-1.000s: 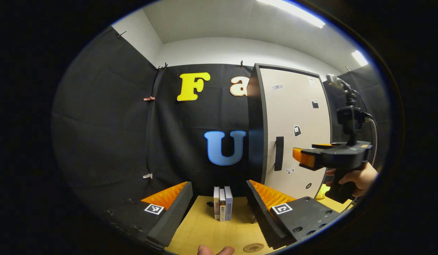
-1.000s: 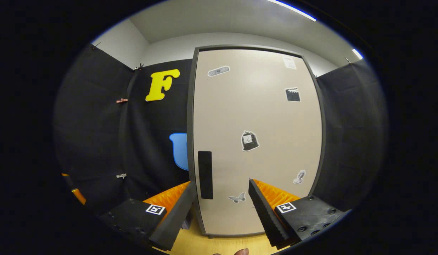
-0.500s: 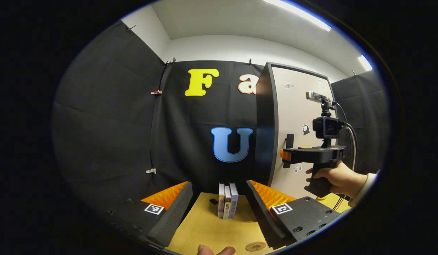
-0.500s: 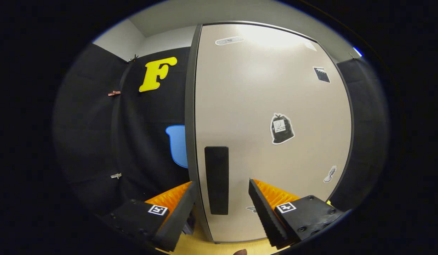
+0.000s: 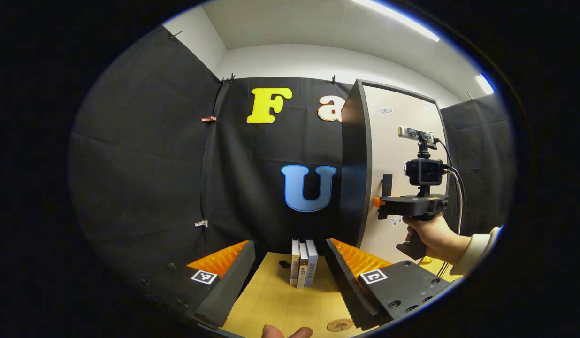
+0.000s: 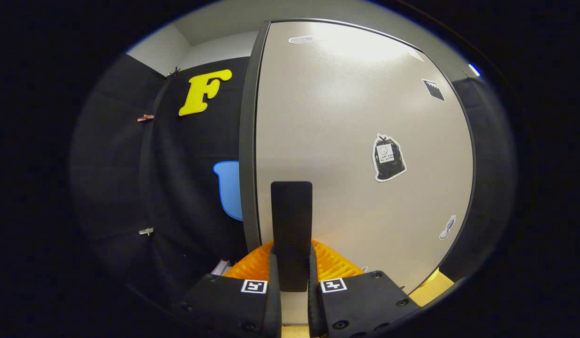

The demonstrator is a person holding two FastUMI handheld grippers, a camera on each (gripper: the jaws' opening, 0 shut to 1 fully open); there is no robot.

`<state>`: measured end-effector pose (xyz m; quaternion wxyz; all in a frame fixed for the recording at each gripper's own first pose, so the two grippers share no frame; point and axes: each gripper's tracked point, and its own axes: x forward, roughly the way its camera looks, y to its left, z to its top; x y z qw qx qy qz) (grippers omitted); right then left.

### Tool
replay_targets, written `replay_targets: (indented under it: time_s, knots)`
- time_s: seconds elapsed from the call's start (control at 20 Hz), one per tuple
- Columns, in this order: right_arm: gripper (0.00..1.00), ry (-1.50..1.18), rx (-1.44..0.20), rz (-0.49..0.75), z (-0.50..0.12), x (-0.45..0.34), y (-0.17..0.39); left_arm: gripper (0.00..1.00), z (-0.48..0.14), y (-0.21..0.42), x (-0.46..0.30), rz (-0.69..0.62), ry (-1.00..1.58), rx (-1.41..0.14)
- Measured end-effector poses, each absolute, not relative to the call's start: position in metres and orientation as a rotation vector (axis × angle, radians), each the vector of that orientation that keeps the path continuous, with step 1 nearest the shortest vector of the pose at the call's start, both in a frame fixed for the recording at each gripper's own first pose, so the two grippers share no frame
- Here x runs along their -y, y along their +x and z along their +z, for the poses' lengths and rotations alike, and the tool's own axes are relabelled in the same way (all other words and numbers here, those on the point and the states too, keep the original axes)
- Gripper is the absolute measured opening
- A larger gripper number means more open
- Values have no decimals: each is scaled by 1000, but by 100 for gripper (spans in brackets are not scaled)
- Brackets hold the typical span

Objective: Open the cabinet door with the right hand, grasp the bottle in the cabinet with the left hand and place it on the coaster, then close the cabinet door with the right hand.

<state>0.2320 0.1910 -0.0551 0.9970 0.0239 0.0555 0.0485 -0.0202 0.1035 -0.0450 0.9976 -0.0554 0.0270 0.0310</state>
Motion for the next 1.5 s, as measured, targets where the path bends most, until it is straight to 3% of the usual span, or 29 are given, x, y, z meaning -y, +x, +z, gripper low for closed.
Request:
replay_targets:
  time_s: [0.05,0.1,0.95,1.5]
  knots:
    - [14,55,-113,105,-54,-192,231,94,-46,-21,-102,59,-112,-56]
    - [19,62,-114,118,-53,-192,229,94,-45,-22,-101,57,-111,-56]
    - [19,93,-149,367,-29,-171,135,95,-31,-42,-77,102,-113,-23]
    - [19,65,-139,360,-24,-143,111,94,-12,-24,-35,39,-105,12]
